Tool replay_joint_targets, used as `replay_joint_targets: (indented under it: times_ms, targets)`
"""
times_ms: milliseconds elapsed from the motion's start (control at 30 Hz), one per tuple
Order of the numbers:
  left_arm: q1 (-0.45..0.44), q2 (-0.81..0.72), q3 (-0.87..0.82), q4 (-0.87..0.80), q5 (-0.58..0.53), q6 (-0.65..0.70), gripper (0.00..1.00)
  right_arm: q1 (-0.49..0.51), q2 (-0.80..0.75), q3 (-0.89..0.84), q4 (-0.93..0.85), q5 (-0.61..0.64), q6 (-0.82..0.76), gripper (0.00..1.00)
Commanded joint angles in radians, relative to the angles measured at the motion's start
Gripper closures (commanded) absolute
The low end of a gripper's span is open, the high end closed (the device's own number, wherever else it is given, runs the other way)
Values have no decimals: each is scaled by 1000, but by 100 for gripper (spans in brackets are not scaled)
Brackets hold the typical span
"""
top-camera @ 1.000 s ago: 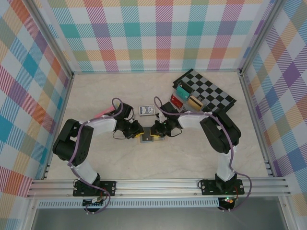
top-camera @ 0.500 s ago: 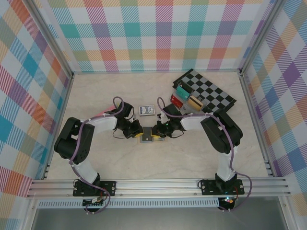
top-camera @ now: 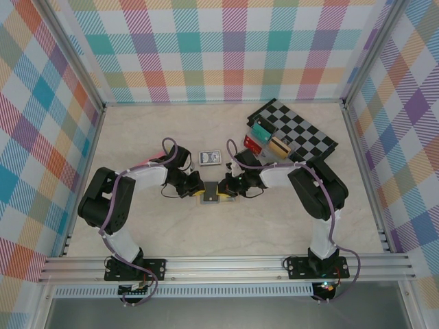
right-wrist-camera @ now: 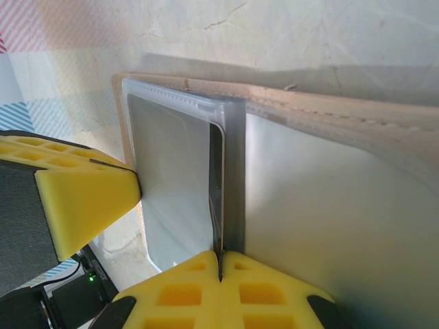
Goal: Take the credit cards out of the card holder
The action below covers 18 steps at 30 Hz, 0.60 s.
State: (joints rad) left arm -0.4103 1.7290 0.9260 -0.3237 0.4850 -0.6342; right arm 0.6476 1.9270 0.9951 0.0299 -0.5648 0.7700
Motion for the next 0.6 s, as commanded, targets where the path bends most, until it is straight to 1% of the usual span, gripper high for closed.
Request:
replay_joint_targets:
  times_ms: [0, 167, 267, 400, 567]
  targets:
    - [2, 54, -14, -77, -67, 21, 92, -2, -32, -19, -30, 29, -32, 95]
    - [3, 67, -22, -75, -68, 22, 92, -19, -52, -41, -35, 28, -46, 94]
    - [4, 67, -23, -72, -66, 23, 92, -23, -68, -72, 10, 16, -46, 91]
    - [4, 64, -22, -71, -64, 24, 91, -23, -78, -88, 50, 7, -45, 92]
    - [5, 62, -18, -72, -57, 26, 90, -23, -71, -85, 50, 12, -44, 96]
